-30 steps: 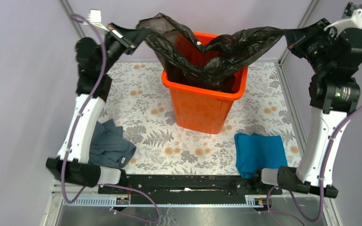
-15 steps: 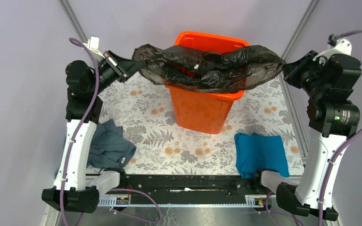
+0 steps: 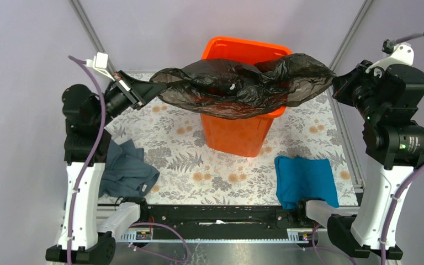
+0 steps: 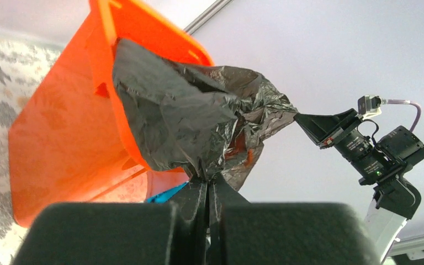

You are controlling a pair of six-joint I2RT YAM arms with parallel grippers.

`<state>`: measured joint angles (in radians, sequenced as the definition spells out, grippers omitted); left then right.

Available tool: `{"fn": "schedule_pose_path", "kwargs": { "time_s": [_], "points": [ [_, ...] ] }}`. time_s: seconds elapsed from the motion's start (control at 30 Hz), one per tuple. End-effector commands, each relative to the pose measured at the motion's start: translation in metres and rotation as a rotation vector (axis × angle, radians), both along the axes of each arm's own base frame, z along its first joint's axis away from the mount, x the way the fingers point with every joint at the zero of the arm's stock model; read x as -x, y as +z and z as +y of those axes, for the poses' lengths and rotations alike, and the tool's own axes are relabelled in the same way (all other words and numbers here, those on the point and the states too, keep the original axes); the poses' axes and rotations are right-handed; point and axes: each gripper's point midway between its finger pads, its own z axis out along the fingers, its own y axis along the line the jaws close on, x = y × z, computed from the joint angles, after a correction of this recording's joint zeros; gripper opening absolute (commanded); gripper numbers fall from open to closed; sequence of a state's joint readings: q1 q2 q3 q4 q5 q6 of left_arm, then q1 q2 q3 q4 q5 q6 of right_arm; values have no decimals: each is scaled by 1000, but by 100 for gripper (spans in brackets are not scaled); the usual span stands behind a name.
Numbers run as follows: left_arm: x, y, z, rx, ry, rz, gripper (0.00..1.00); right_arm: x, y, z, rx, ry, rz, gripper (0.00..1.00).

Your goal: Put the trash bags into the trash bin

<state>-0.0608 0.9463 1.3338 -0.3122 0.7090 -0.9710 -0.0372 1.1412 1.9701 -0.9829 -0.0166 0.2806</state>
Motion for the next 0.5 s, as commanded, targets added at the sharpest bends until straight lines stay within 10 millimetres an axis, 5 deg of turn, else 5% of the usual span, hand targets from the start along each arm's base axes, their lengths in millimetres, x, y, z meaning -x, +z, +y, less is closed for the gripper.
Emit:
{"fn": "schedule_pose_path", "kwargs": {
  "time_s": [0.0,0.23,0.47],
  "points": [
    [25,27,10,-46,63,-127,0,24,12,15,-50,57,-50,0],
    [4,-55,10,-76,85,20,0,23,-55,-6,-10,-50,24,0],
    [-28,-99,6,-56,74,90,0,-25,-68,0,-34,-20,4,0]
  ]
}}
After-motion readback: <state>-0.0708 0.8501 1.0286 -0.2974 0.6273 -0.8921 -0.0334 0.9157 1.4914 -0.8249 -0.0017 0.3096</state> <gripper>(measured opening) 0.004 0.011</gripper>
